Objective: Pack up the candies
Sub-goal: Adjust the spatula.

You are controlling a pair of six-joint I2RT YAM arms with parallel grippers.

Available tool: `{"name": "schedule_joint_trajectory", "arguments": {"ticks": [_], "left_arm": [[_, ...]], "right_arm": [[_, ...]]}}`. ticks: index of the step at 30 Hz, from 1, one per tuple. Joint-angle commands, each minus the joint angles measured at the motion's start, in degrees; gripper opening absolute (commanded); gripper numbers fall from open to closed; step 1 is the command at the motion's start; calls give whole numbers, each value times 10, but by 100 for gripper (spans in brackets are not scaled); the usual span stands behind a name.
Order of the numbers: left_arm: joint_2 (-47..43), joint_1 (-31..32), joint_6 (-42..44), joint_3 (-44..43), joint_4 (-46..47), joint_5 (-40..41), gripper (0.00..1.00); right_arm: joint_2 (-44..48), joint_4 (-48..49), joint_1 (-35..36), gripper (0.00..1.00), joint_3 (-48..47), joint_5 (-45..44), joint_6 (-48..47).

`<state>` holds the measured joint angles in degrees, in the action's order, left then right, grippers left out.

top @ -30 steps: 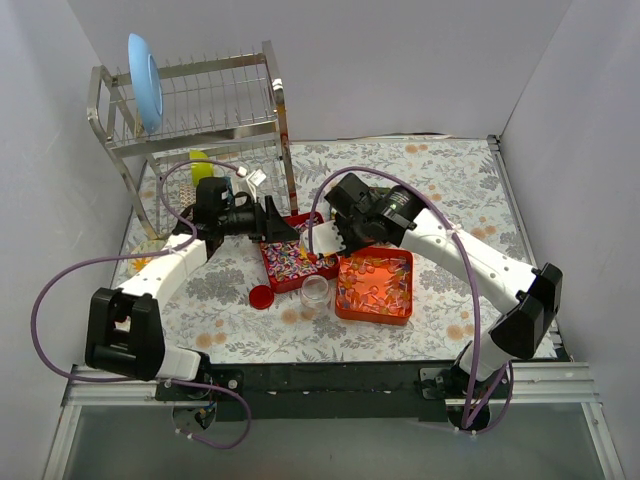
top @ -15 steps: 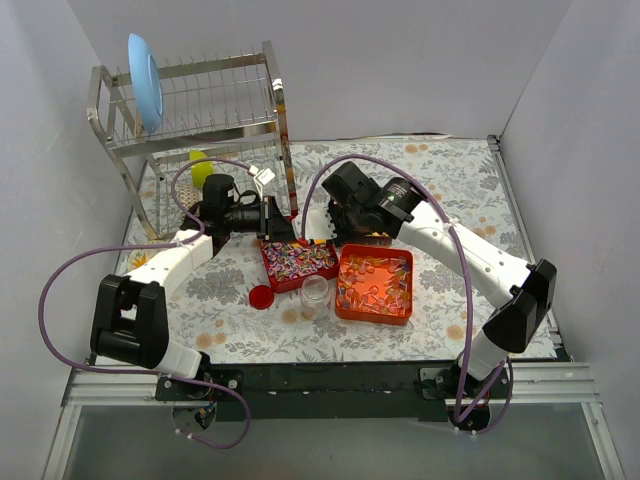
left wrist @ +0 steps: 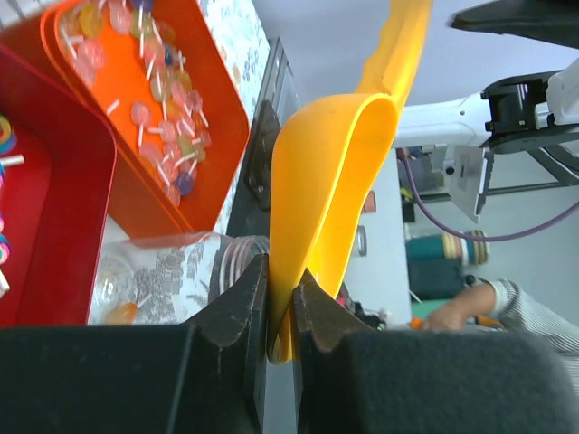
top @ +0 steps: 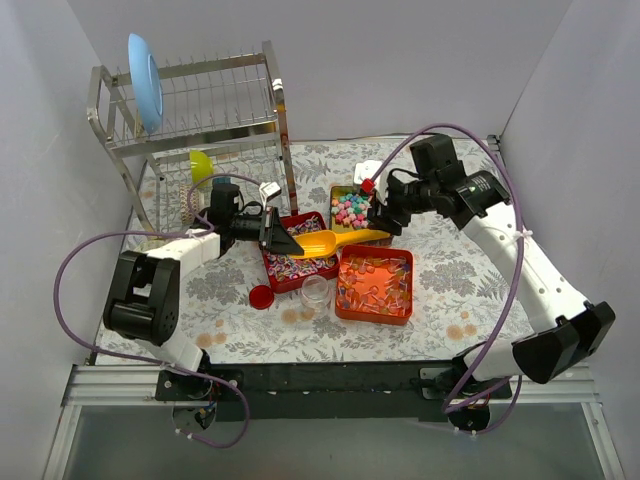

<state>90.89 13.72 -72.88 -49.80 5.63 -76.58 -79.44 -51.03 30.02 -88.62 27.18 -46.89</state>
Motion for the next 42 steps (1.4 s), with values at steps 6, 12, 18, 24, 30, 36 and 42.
{"name": "schedule_joint_trajectory", "arguments": {"ticks": [6,12,18,24,30,36,42], "left_arm": [[30,4,33,-47,-44,-56,0],[24,4,34,-44,-46,-53,0],[23,3,36,-45,-50,-45,0],[29,3,54,-51,-68,-27,0],[31,-1,50,-57,-62,-20,0],[27,-4,31,-57,-40,-21,0],[23,-5,19,-51,-32,-25,0]], "right_arm": [[-32,41,3,79,-30,70,8],[-110,-104,2,76,-105,117,-71],[-136,-149,2,70,-111,133,-111],[-125,-137,2,68,-137,139,-103],[-144,-189,4,68,-136,137,-119],[-145,-181,14,65,-113,129,-117],[-128,-121,24,59,-70,103,-93]]}}
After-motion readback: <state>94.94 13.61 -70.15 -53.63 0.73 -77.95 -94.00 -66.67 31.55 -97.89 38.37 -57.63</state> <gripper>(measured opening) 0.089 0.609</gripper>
